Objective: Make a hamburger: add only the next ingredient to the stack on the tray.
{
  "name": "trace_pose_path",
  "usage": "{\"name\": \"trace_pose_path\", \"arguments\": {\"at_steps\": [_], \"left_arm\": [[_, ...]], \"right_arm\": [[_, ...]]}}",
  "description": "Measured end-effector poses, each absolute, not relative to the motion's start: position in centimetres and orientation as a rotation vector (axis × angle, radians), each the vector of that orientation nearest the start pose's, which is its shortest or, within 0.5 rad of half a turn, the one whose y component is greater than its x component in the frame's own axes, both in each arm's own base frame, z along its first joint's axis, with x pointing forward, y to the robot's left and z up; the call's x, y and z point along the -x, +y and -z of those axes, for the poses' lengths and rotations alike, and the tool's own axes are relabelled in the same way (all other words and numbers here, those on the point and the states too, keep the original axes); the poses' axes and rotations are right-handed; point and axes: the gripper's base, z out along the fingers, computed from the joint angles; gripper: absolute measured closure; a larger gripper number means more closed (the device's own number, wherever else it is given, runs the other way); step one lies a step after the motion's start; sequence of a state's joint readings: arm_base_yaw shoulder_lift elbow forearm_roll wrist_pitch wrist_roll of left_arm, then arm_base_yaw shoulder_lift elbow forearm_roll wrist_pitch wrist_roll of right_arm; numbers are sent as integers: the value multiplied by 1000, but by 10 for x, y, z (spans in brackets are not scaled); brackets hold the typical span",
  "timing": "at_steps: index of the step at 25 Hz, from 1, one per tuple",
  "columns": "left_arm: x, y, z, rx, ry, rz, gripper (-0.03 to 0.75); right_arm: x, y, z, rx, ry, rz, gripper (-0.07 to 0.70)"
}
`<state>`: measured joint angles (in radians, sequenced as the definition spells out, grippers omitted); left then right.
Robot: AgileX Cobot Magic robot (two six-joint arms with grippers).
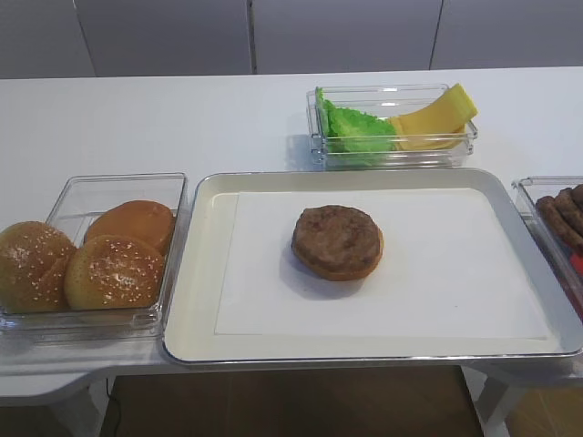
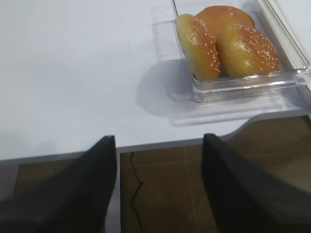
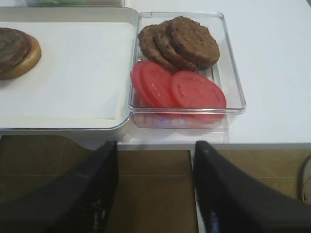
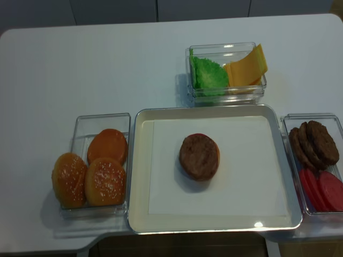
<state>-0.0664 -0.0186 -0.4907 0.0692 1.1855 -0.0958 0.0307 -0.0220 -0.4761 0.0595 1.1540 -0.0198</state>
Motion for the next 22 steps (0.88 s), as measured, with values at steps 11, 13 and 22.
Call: {"name": "trace_pose_path", "arguments": {"at_steps": [11,13,22], "left_arm": [[12,7,-265,41,2157,10,300],[12,7,-265,41,2157,10,300],[12,7,-265,41,2157,10,300]], "right_arm": [[10,4,-263,58,2138,-77,255],[10,4,-263,58,2138,-77,255],[10,4,-264,39,2135,-87,255]]}}
